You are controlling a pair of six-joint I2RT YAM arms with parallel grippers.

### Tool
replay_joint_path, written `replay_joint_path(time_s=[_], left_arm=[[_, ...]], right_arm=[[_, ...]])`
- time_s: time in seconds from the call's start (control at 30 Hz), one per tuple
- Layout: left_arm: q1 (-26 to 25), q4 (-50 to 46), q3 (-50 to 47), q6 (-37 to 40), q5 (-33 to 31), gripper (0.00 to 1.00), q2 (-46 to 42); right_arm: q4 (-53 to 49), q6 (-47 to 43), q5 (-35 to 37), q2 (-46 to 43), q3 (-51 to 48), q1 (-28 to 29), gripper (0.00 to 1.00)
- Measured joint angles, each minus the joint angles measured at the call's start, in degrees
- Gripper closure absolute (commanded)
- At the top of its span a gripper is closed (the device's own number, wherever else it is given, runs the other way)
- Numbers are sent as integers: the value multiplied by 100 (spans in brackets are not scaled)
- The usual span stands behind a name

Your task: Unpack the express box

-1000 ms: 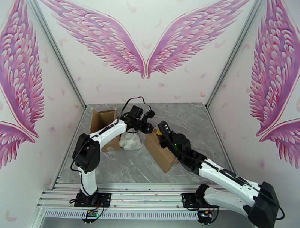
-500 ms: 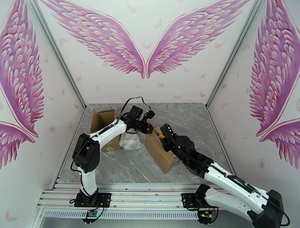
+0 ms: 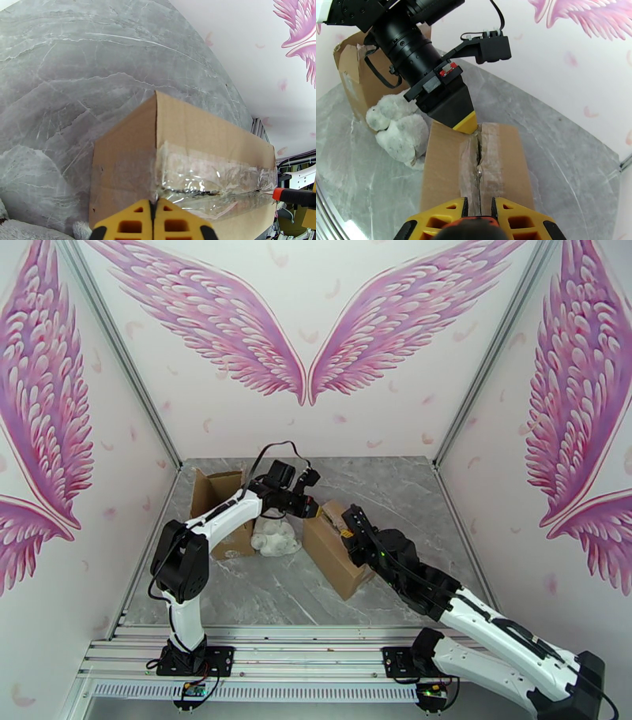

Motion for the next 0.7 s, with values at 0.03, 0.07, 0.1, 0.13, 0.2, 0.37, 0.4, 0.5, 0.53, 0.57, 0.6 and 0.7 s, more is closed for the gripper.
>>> replay_joint_path(time_s=[0.03,0.07,0.1,0.13,0.2,0.37,0.4,0.5,0.53,0.57,0.6,0.7], left_arm=[[9,0,0,-4,0,100,0],[15,0,0,-11,0,100,0],[24,0,0,-15,0,100,0],[35,0,-2,-20,4,100,0],[37,0,-2,-33,17,100,0],[103,22,-11,-85,-4,100,-11],[140,33,-11,-94,-24,100,-11],[227,33,-15,-103,-7,100,-11],[227,39,-22,-103,-7,100,-15],[229,44,-37,-107,-4,100,-22],[229,55,-59,-116,-2,100,-33],[236,118,-125,-160,-2,100,-68]], right_arm=[[-42,2,17,-4,24,22,99],[-90,2,42,-11,48,37,99],[-140,4,61,-24,72,50,99],[-170,15,76,-52,81,59,99],[-225,70,107,-153,87,68,99],[-435,271,160,-531,85,68,99],[-498,315,173,-573,85,68,99],[-520,466,170,-592,85,68,99],[-529,494,170,-595,85,68,99],[-533,527,173,-608,85,68,99],[-538,551,173,-625,85,68,99],[-599,629,170,-680,83,68,99]])
